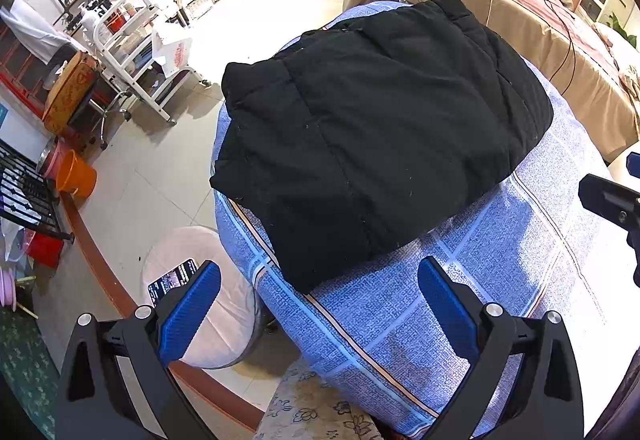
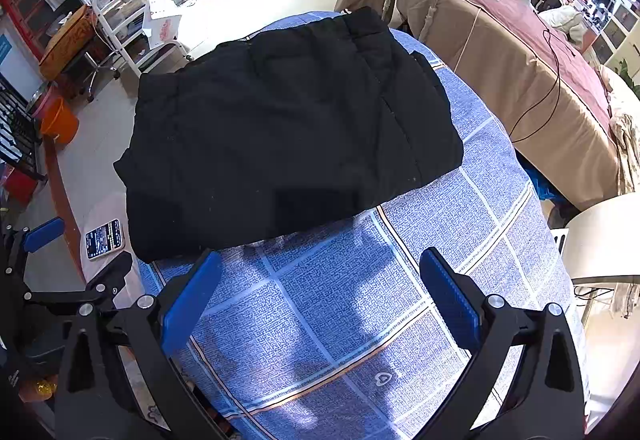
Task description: Fold large clothes
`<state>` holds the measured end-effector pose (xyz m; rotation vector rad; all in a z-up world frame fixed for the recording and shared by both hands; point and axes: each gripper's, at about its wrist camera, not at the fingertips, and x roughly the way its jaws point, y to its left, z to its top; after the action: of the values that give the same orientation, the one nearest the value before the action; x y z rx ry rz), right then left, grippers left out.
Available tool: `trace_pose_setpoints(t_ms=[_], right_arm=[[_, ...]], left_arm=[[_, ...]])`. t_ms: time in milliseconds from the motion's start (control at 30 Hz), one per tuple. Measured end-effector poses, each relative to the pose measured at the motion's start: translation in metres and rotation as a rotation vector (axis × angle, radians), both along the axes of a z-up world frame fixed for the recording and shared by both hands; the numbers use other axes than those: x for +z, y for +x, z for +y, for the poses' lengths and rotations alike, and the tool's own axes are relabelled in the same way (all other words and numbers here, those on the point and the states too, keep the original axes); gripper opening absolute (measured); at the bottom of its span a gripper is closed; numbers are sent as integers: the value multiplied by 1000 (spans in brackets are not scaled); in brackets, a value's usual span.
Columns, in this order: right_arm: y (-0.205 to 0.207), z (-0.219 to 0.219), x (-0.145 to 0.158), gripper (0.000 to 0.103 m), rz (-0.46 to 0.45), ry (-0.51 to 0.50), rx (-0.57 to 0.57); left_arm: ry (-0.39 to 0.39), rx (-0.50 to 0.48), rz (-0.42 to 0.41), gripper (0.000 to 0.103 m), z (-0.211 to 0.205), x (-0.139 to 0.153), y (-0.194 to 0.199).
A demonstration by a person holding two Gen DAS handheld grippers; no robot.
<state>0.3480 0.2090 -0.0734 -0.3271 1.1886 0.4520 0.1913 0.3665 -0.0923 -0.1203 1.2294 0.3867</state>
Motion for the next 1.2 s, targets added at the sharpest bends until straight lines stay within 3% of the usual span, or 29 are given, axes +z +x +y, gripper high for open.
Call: trace_pose_setpoints(t_ms=[1200], right_arm=[[-3, -5, -3, 98, 3, -10, -13]], left_arm=[[5, -44, -13, 97, 1, 2, 10]])
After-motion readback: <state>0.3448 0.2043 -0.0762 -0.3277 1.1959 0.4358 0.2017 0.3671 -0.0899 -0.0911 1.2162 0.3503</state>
